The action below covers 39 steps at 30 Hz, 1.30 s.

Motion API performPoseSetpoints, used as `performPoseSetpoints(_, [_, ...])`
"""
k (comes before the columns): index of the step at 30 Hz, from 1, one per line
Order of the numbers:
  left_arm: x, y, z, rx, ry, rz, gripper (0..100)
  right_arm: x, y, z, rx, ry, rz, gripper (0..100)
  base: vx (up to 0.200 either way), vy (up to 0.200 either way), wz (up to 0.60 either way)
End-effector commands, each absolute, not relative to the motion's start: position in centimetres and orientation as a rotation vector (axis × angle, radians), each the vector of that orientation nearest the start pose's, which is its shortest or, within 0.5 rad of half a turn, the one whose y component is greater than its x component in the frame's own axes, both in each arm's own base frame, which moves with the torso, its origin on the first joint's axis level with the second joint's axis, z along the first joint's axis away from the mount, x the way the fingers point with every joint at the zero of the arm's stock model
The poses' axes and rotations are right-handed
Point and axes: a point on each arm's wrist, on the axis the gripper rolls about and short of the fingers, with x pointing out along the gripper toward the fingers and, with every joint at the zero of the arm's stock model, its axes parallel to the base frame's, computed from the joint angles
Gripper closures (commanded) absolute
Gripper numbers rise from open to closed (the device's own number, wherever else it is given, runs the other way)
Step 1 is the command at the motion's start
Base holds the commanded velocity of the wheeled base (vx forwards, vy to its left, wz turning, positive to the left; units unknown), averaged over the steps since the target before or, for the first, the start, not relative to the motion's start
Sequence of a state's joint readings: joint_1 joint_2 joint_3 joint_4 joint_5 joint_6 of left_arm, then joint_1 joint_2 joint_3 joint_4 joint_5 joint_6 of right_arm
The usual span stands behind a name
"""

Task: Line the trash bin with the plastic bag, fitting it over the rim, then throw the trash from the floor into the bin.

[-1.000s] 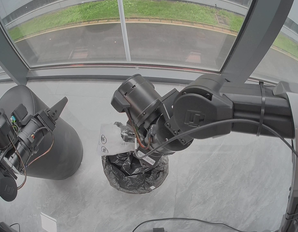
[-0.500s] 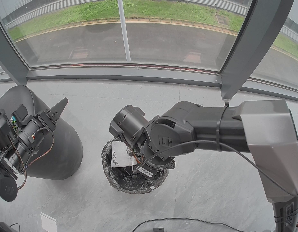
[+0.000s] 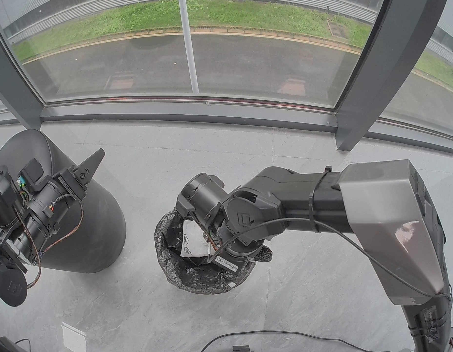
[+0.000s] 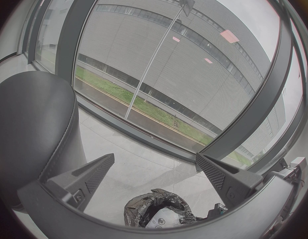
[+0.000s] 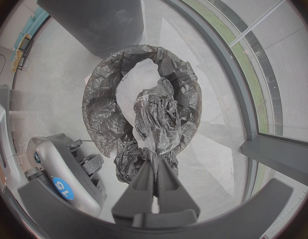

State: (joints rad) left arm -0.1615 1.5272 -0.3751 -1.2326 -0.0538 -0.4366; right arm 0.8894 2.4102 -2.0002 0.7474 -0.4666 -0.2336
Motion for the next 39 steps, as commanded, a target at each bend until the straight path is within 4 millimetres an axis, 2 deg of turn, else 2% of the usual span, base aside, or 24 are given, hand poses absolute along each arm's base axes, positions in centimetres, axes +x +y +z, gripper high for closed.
performPoseSetpoints(1, [22.6,-3.9,17.8,-0.439,-0.028,-0.231,0,29.5,34.9,10.1,-0.952,0.878,0.488,100,0.000,0.000,0.00])
performPoseSetpoints(7, [22.6,-3.9,17.7,-0.439,-0.023,-0.230,0,29.7,35.2,9.4,-0.946,0.869,0.486,100,0.000,0.000,0.00])
performPoseSetpoints(8, [22.6,-3.9,17.7,-0.439,-0.023,-0.230,0,29.8,35.3,9.5,-0.940,0.861,0.486,0,0.000,0.000,0.00])
performPoseSetpoints(21, [22.6,-4.0,17.7,-0.439,-0.022,-0.235,0,30.5,36.5,8.9,-0.864,0.771,0.482,0,0.000,0.000,0.00])
performPoseSetpoints(26, [22.6,-4.0,17.7,-0.439,-0.021,-0.234,0,30.7,36.9,7.9,-0.818,0.779,0.463,0,0.000,0.000,0.00])
performPoseSetpoints(32, [22.6,-4.0,17.6,-0.439,-0.019,-0.237,0,30.8,37.1,6.0,-0.679,0.844,0.402,0,0.000,0.000,0.00])
performPoseSetpoints(37, [22.6,-4.1,17.6,-0.439,-0.016,-0.240,0,30.8,37.1,6.3,-0.500,0.901,0.421,0,0.000,0.000,0.00])
performPoseSetpoints(39, [22.7,-4.1,17.5,-0.439,-0.013,-0.239,0,30.9,37.1,6.3,-0.480,0.910,0.429,0,0.000,0.000,0.00])
